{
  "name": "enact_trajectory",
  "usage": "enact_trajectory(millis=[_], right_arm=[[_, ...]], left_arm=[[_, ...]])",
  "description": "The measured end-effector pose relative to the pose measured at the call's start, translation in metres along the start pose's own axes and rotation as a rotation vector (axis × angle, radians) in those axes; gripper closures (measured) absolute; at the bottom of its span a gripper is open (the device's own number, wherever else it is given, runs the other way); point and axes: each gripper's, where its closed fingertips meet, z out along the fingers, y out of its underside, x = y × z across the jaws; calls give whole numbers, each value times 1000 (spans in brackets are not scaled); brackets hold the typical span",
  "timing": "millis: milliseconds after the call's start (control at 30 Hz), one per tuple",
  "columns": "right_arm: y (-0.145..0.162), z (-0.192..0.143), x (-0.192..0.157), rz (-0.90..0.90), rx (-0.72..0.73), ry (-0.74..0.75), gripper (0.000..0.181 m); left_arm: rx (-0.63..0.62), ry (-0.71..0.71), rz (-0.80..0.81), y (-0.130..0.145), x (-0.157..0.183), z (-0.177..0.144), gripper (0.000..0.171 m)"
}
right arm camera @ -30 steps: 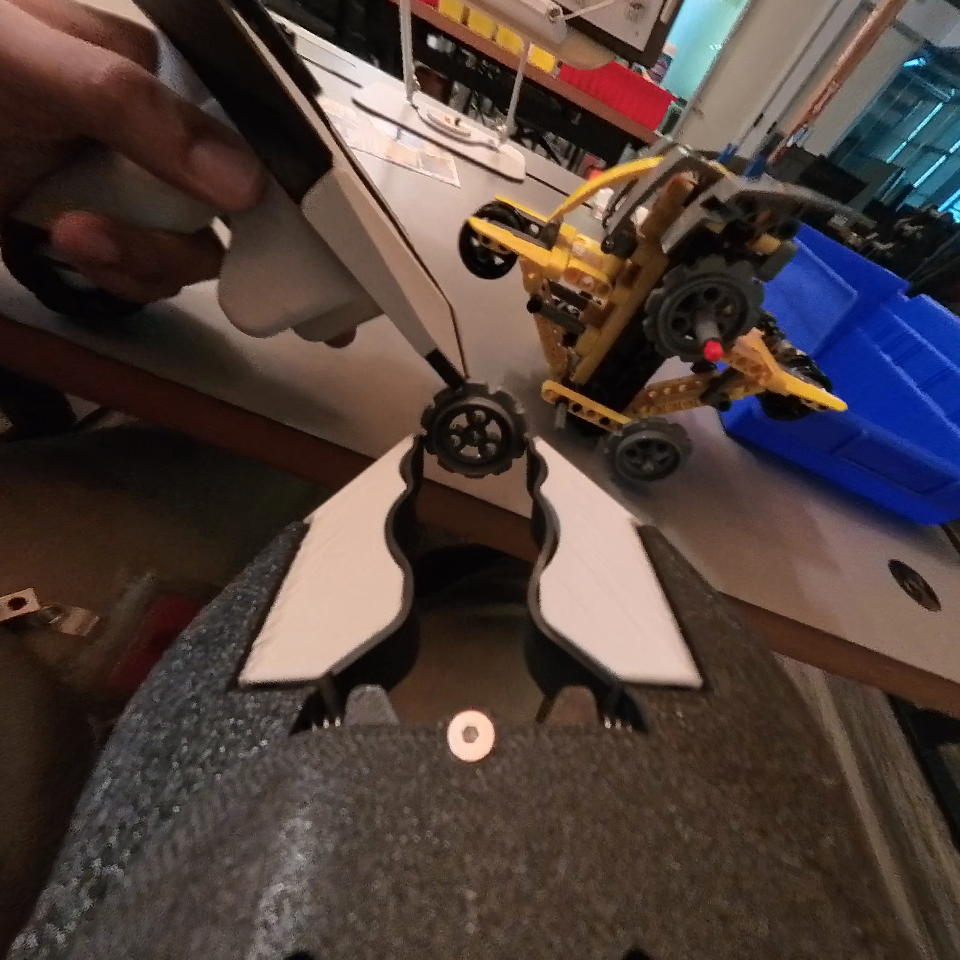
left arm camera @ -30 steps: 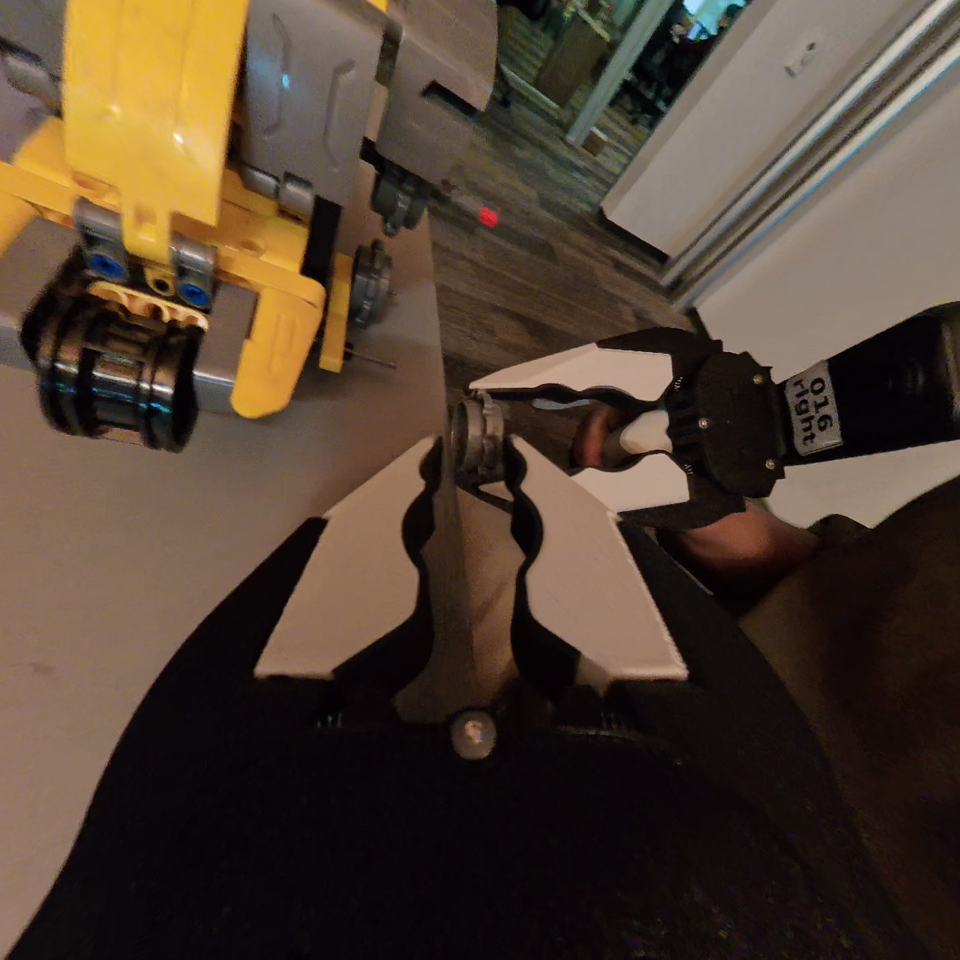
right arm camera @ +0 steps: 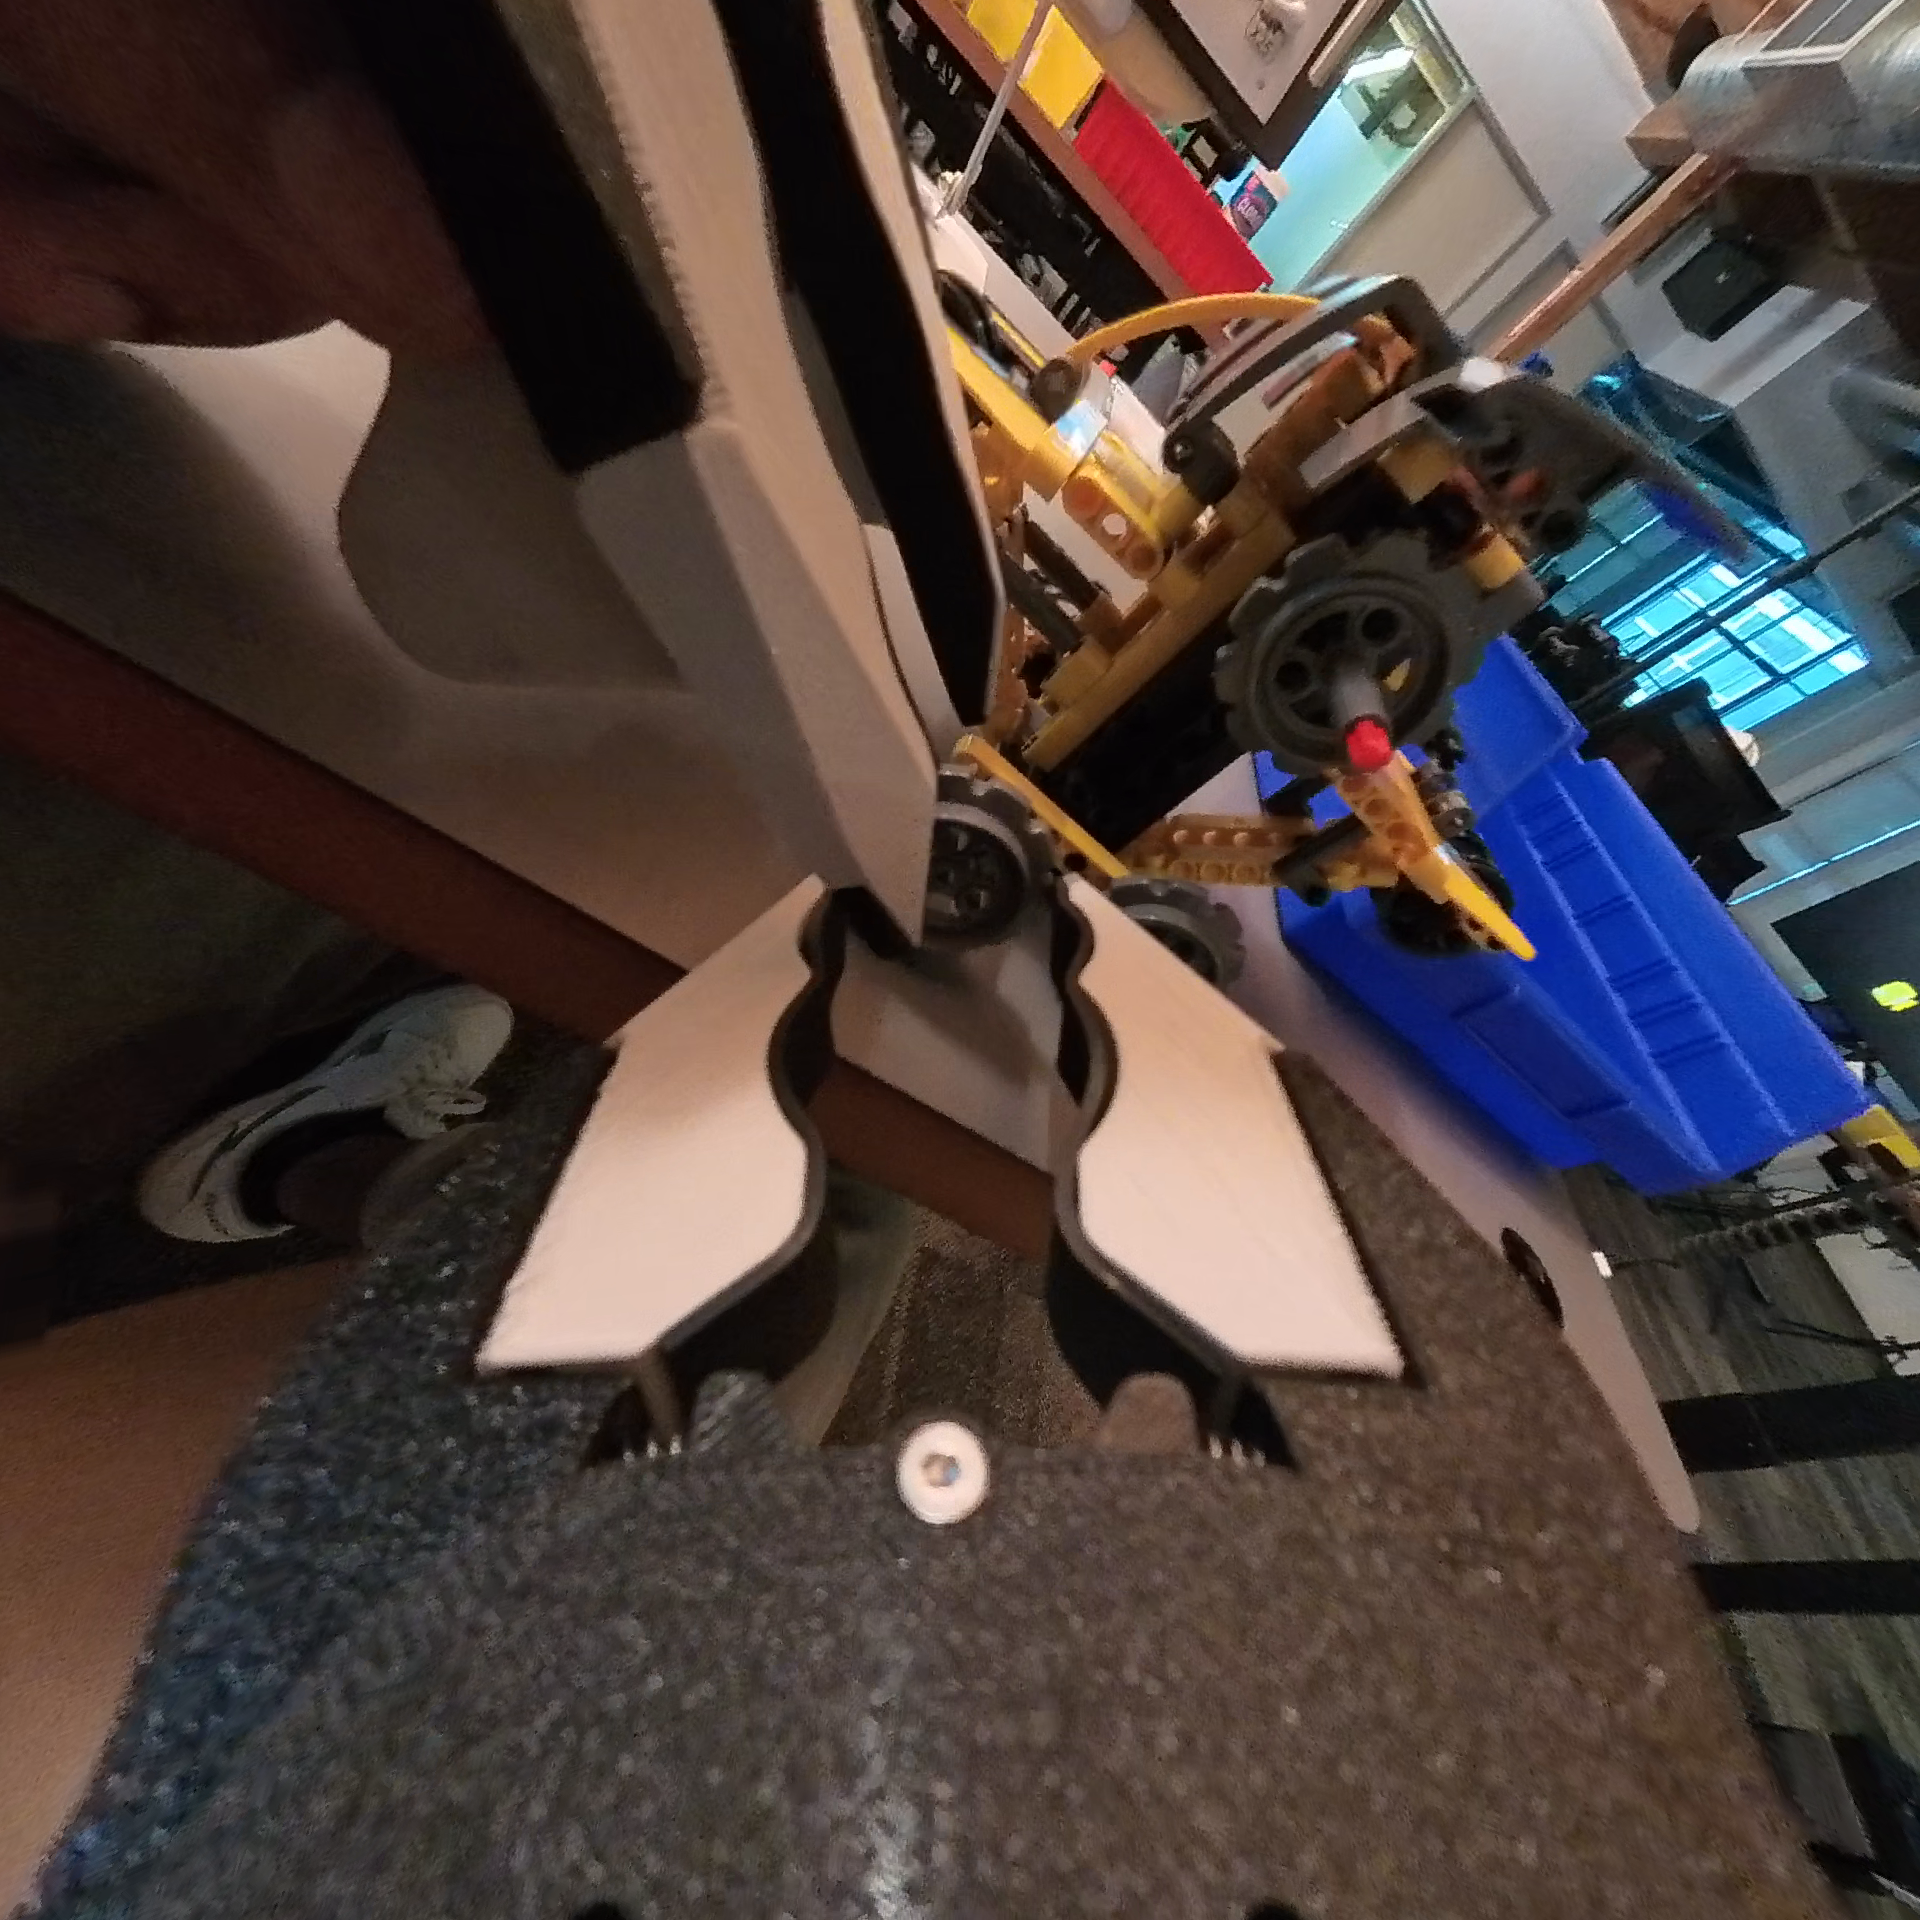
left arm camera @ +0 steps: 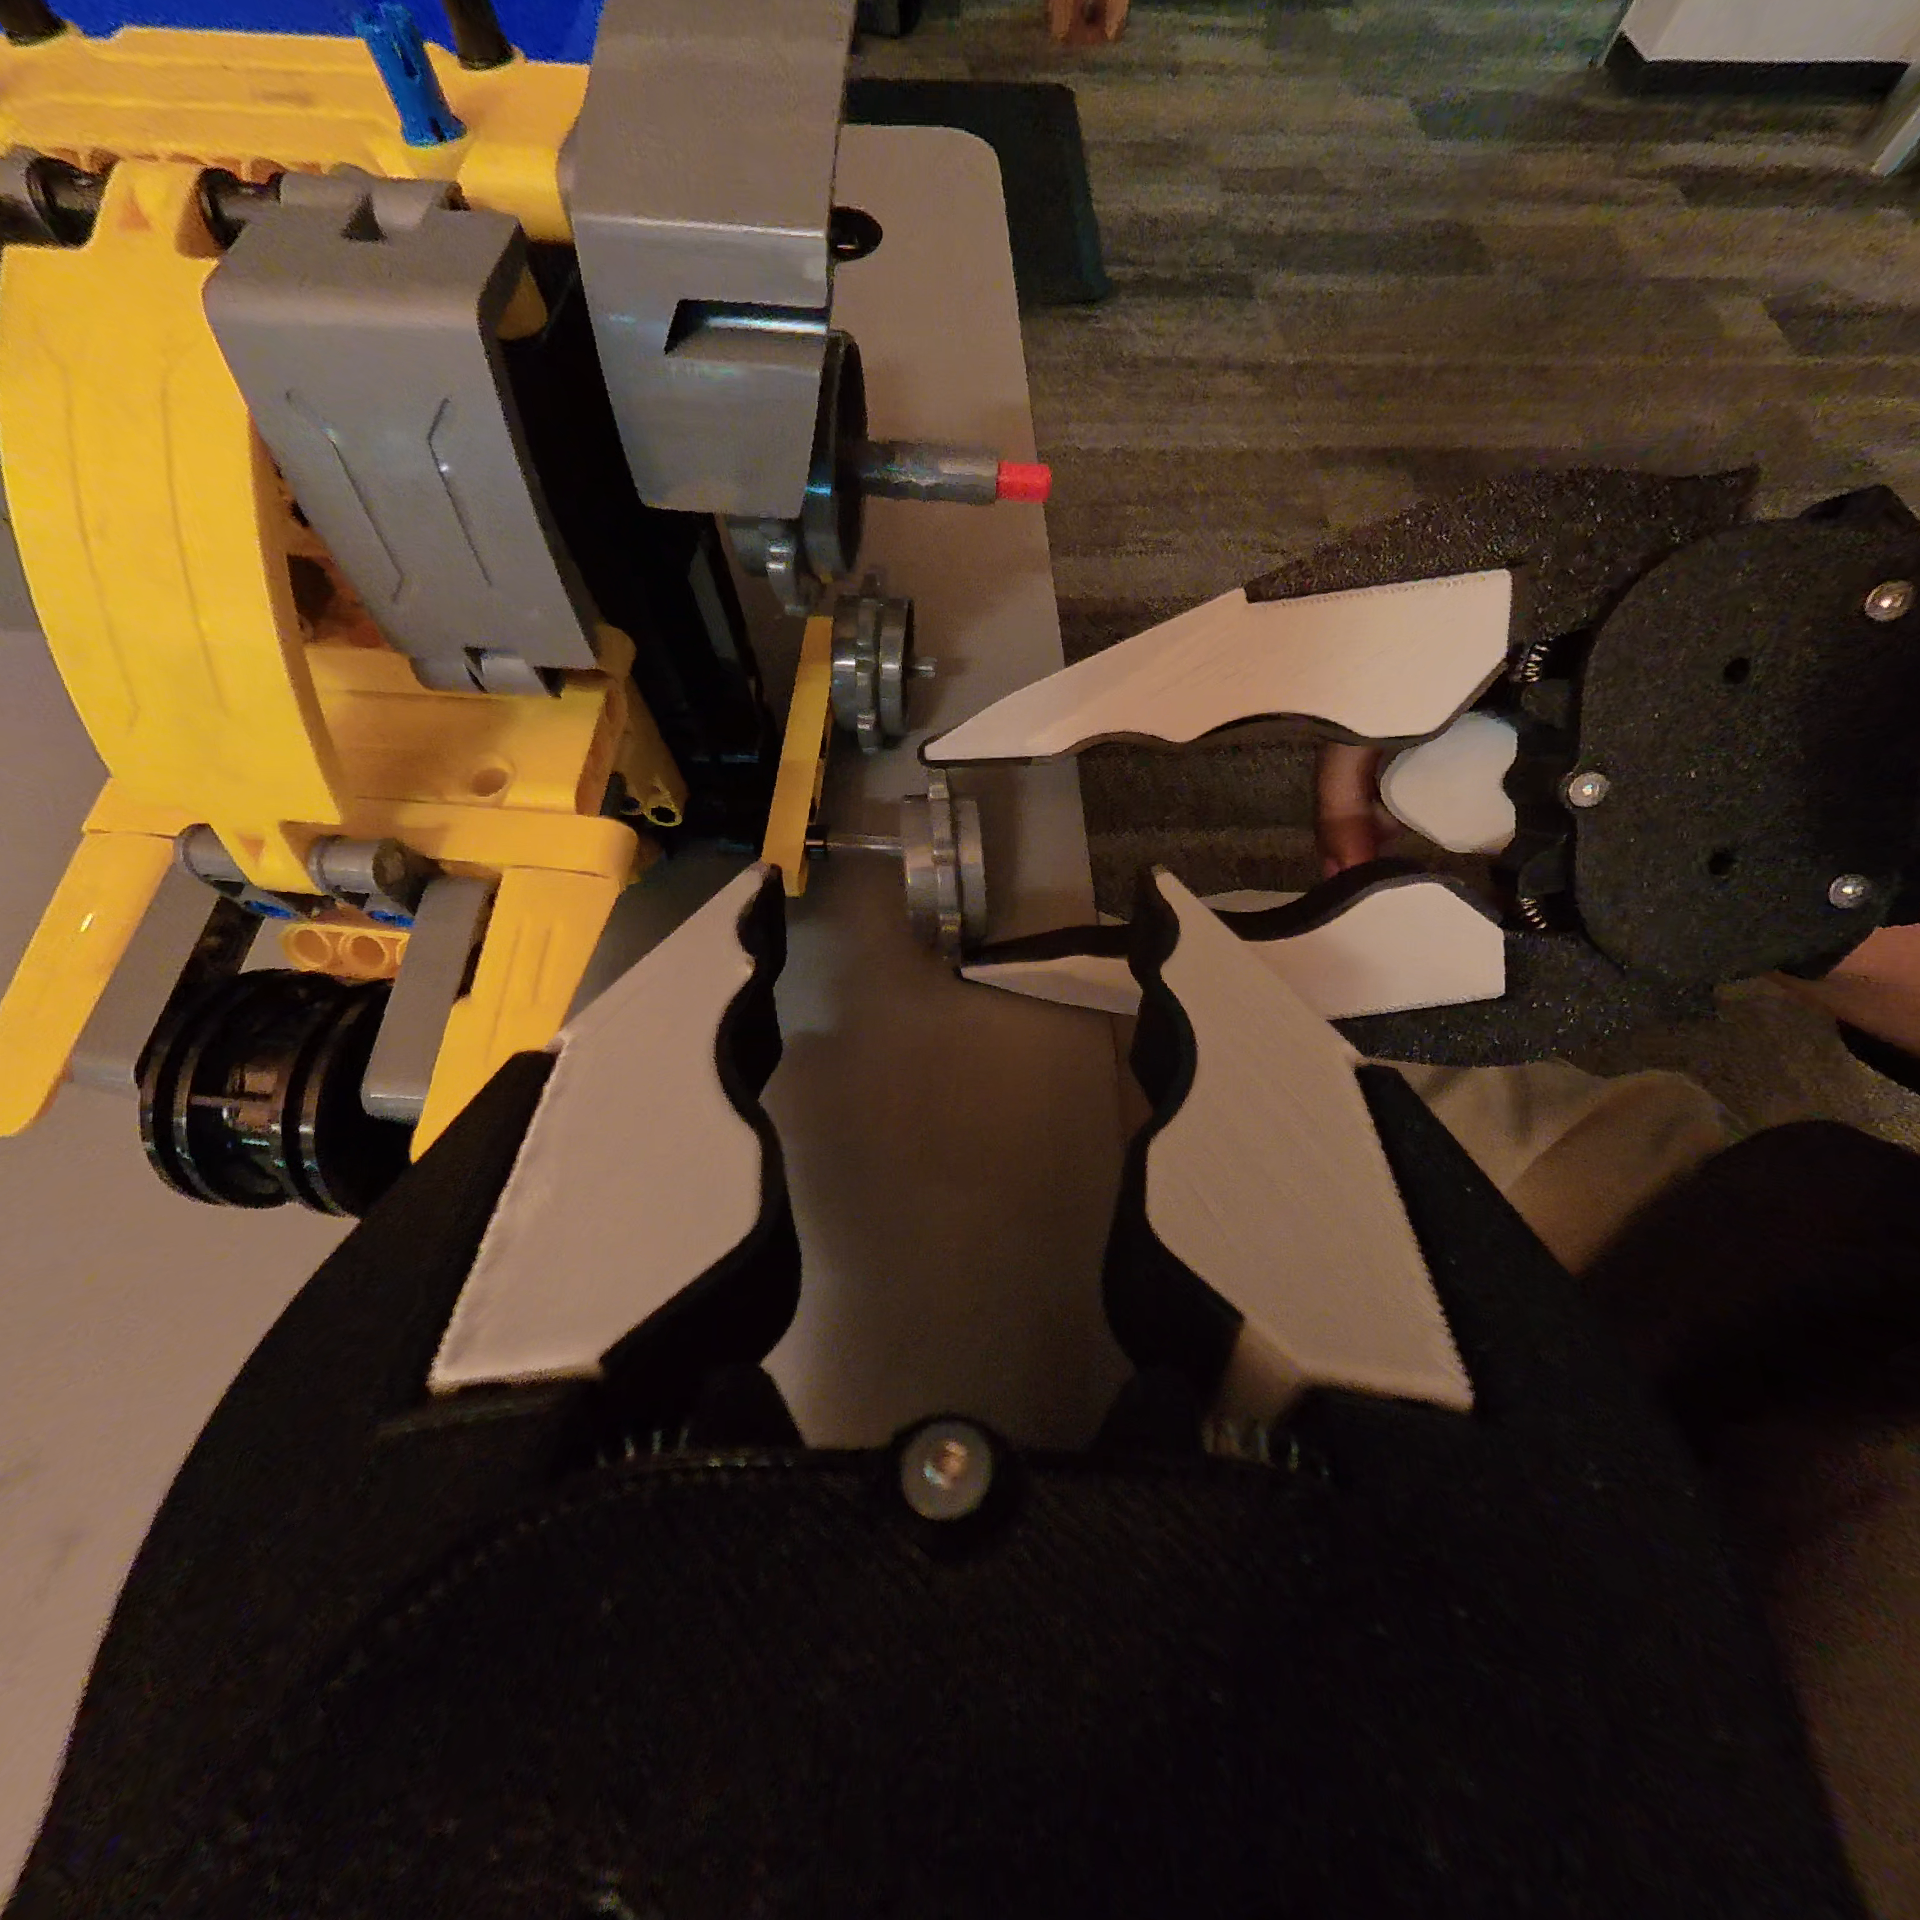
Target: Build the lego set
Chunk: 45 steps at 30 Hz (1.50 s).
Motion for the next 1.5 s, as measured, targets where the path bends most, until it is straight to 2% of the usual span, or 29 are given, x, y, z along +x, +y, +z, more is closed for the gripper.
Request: enact_trajectory(millis=[400,867,1300,1500], right_arm=[[-3,1,4,9,10,41,142],[-3,0,4,80,7,80,142],[-6,3,1,75,1,84,141],[-5,3,2,73,-29,89,142]], left_arm=[[-20,-29,30,1,-1,4,109],[-50,-31,-16,3,-7,11,95],[-67,-64,9,6,-6,11,100],[-59,-77,-10,5,-9,10,111]])
